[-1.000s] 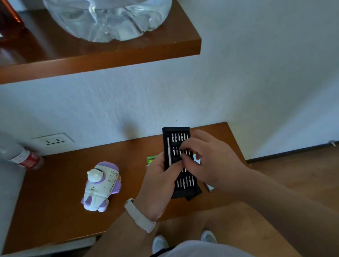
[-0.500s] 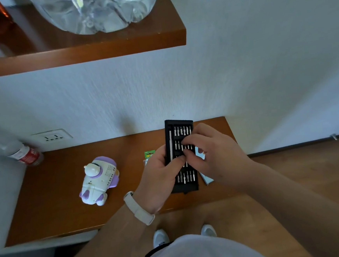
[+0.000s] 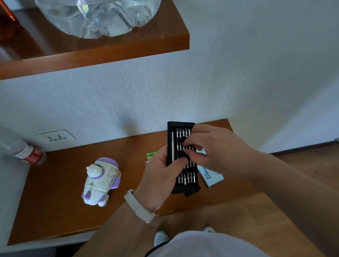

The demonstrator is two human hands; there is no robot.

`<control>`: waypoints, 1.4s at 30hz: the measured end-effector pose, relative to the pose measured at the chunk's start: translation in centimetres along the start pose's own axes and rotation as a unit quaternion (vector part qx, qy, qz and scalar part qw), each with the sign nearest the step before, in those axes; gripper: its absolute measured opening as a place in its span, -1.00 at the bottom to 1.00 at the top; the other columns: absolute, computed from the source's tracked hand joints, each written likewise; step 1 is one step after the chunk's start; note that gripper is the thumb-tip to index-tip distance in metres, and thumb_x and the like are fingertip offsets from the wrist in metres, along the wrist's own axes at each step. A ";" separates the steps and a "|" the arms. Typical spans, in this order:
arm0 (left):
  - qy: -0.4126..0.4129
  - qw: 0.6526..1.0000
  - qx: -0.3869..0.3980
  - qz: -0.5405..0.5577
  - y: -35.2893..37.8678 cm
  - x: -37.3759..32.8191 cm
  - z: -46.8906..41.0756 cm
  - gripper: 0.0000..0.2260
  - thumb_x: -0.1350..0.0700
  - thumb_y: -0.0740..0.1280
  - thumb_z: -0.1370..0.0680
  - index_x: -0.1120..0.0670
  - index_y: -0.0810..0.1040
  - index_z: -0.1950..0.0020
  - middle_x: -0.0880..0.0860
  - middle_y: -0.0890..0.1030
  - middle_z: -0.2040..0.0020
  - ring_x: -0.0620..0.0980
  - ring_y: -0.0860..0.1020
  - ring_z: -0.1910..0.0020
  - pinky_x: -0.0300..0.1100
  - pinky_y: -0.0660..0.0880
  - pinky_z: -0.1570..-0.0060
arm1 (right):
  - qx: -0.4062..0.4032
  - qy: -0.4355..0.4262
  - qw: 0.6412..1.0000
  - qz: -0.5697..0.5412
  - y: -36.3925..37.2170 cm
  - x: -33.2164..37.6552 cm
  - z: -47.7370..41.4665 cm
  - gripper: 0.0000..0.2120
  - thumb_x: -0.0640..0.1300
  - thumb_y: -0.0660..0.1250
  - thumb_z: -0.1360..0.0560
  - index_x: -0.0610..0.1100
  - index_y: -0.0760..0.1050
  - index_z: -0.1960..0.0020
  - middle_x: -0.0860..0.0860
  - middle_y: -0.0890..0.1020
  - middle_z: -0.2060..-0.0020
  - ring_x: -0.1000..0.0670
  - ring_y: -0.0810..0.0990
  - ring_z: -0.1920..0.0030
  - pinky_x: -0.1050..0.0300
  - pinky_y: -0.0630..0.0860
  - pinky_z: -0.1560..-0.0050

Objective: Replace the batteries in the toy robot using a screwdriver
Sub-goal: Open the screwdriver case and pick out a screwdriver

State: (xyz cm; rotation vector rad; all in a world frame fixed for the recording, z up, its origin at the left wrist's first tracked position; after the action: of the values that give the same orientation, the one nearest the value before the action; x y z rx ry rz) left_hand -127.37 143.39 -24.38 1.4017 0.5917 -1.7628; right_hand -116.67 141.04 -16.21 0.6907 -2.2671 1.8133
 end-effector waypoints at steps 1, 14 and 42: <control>-0.001 1.000 0.000 0.000 0.0 0.0 -0.1 -0.85 0.24 0.31 -0.61 0.07 0.58 -0.14 0.20 0.67 0.00 0.21 0.67 -0.01 0.07 0.63 0.01 | 0.001 -0.003 1.000 0.007 0.0 0.1 -0.1 -0.85 -0.11 0.43 -0.48 -0.14 0.65 -0.01 0.03 0.60 0.17 0.07 0.54 0.28 0.21 0.51 0.31; -0.020 1.000 0.016 -0.005 -0.4 0.7 -0.7 -0.84 0.23 0.32 -0.61 0.08 0.58 -0.16 0.13 0.69 0.02 0.09 0.68 0.03 -0.15 0.58 0.11 | 0.080 -0.039 0.995 0.037 1.5 0.0 -1.3 -0.85 -0.10 0.34 -0.53 -0.15 0.63 0.01 0.02 0.56 0.20 0.02 0.53 0.24 0.11 0.53 0.27; -0.038 0.999 0.004 0.003 -0.1 1.3 -1.0 -0.87 0.22 0.34 -0.59 0.13 0.57 -0.13 0.18 0.68 0.03 0.12 0.67 0.05 -0.06 0.57 0.09 | 0.003 -0.084 0.994 0.070 1.7 0.2 -0.9 -0.80 -0.13 0.26 -0.50 -0.21 0.57 0.20 -0.03 0.53 0.37 0.01 0.46 0.46 0.22 0.39 0.50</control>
State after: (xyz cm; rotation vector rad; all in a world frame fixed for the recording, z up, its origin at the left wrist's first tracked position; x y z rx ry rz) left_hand -126.97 143.84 -25.90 1.3341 0.5388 -1.8081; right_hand -117.77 142.07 -17.37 0.7295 -2.4763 1.8892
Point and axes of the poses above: each hand's wrist, its own z-axis away from the middle knuckle, its own y-axis out of the palm, x = y × z, the point moved 9 cm from there along -z, towards the middle knuckle
